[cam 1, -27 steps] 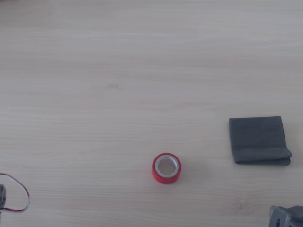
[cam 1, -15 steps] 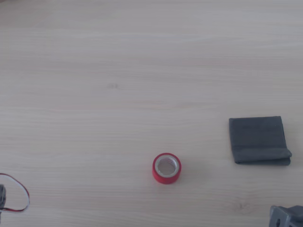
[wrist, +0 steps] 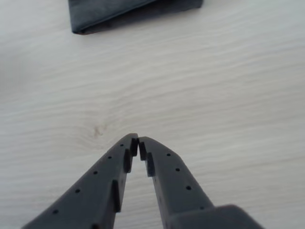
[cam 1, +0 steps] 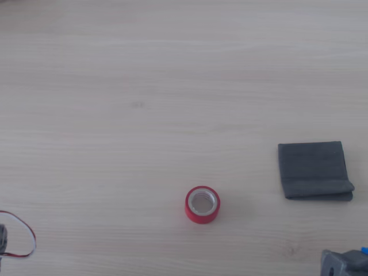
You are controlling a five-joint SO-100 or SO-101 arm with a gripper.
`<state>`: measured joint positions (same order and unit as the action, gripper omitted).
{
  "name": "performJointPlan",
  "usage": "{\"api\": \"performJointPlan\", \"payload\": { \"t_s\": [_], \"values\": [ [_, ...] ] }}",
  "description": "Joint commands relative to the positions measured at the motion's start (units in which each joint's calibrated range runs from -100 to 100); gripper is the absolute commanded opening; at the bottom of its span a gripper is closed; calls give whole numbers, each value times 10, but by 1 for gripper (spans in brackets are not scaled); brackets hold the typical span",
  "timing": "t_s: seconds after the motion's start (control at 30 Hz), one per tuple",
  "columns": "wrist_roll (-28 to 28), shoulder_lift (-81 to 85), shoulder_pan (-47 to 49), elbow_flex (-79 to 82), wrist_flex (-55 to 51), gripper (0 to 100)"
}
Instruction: Grab the red tape and move it to the grey mat
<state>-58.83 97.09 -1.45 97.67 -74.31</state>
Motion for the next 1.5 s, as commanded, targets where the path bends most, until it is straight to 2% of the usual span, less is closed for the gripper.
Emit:
{"api": "performJointPlan", "payload": {
  "t_s": [0.0,0.1,0.2,0.57,0.8,0.97,1.47],
  "values": [
    [2,-54,16,-63,-3,5],
    [3,-118,33,-116,-2,14],
    [2,-187,41,-163,-2,17],
    [3,-397,99,-373,0,17],
    [45,-514,119,-433,155,21],
    [48,-586,153,-462,216,21],
    [42,-804,262,-639,234,21]
  ]
}}
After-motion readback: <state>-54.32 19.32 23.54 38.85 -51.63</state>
